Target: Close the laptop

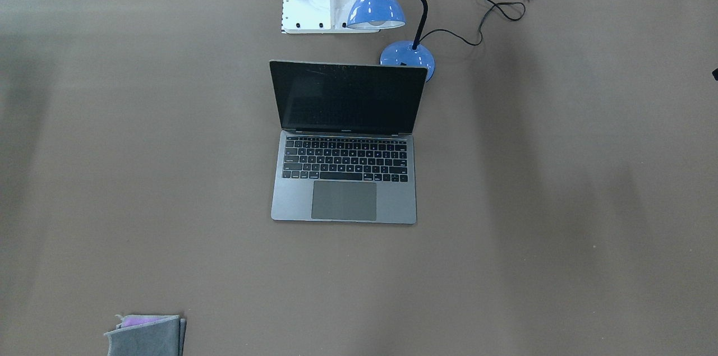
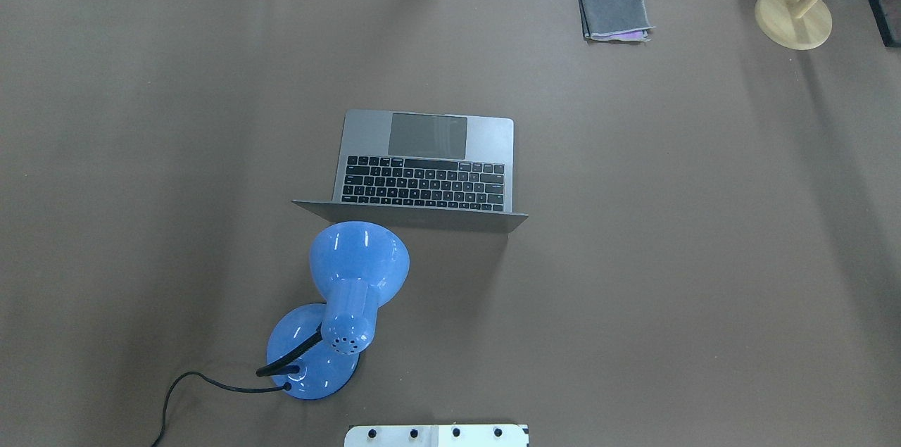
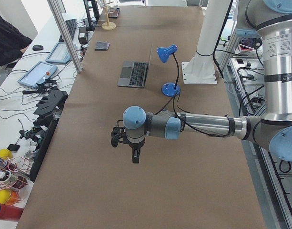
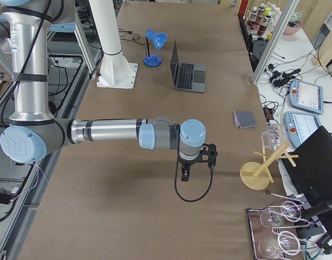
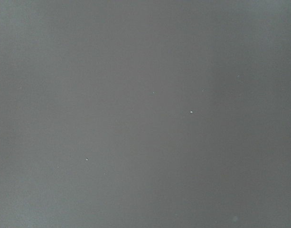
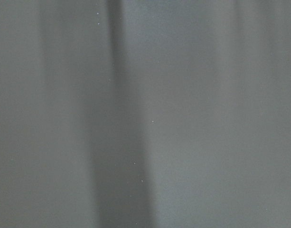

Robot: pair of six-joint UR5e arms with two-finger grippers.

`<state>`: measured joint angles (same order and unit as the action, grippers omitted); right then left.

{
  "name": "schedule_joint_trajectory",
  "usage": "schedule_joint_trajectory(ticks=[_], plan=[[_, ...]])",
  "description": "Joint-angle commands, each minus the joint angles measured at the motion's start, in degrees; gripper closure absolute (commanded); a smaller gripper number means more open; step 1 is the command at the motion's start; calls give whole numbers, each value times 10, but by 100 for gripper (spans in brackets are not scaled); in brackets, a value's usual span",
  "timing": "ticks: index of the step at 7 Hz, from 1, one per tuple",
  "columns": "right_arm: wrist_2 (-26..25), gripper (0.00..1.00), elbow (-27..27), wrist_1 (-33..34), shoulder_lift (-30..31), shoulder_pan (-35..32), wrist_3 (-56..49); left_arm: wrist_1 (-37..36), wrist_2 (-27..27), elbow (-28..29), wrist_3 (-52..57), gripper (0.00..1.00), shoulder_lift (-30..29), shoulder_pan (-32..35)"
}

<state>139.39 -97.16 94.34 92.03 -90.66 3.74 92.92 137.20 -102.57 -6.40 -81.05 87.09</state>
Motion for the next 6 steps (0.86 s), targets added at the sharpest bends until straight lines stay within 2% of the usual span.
schedule_joint_trajectory(ticks=[1, 3, 4, 5, 6], plan=[[14, 0, -3, 5, -12, 0, 4, -2, -1, -1, -3, 1, -38, 0], [33, 0, -4, -3, -32, 8, 5, 0, 6, 20, -39, 2, -88, -1], [65, 0, -4, -4, -61, 35, 5, 2, 5, 21, -102, 2, -108, -16], [72, 0, -3, -4, -110, 73, 8, 2, 4, 23, -147, 2, -148, -44], [82, 0, -9, -5, -149, 113, 81, 8, 2, 18, -199, 2, -184, -70]])
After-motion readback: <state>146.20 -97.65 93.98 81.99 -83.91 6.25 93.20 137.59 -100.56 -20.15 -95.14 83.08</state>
